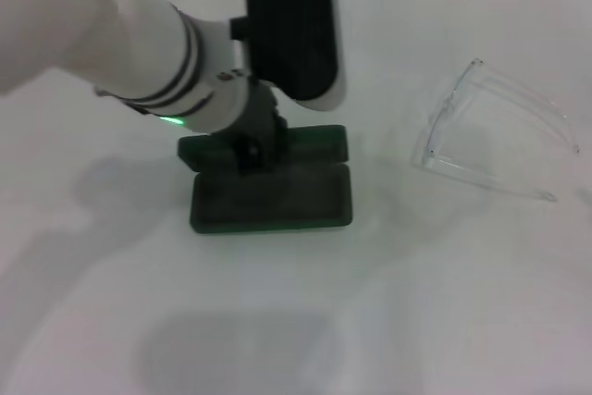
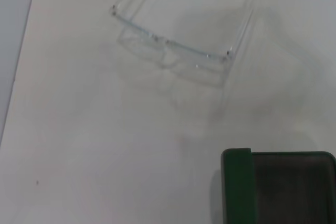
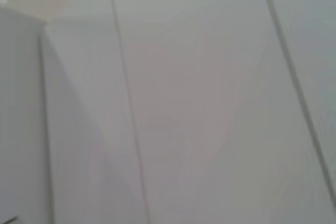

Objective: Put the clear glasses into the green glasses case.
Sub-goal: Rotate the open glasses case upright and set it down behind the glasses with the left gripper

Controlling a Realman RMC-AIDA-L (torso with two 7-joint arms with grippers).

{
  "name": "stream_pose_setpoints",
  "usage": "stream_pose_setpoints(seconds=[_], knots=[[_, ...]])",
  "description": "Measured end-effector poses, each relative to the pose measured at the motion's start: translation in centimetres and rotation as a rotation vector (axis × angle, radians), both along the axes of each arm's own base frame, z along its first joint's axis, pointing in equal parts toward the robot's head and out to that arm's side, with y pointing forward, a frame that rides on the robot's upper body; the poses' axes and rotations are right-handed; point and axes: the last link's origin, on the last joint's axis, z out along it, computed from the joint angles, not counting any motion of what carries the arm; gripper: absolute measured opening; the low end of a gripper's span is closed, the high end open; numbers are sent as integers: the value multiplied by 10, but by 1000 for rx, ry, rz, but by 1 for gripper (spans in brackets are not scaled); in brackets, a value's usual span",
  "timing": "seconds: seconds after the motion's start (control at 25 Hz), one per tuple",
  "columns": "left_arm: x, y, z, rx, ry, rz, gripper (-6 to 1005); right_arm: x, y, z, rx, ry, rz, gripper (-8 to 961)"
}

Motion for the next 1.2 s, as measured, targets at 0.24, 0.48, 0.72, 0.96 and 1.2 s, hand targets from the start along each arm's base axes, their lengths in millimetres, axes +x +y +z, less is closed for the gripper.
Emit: stream_pose_setpoints(seconds=[0.24, 0.48, 0.72, 0.96, 1.2], knots=[[8, 8, -27, -24, -6, -11, 193, 6, -15, 1, 48, 10, -23, 845], [11, 13, -44, -65, -5, -10, 192, 6, -16, -1, 68, -2, -25, 843], [18, 15, -52, -70, -20, -34, 191, 6, -12, -1, 77, -8, -25, 841], [29, 13, -54, -85, -50, -49, 190, 5, -10, -2, 86, -12, -20, 839], [38, 13, -58, -72, -73, -76, 188, 5, -9, -2, 88, -14, -21, 837]])
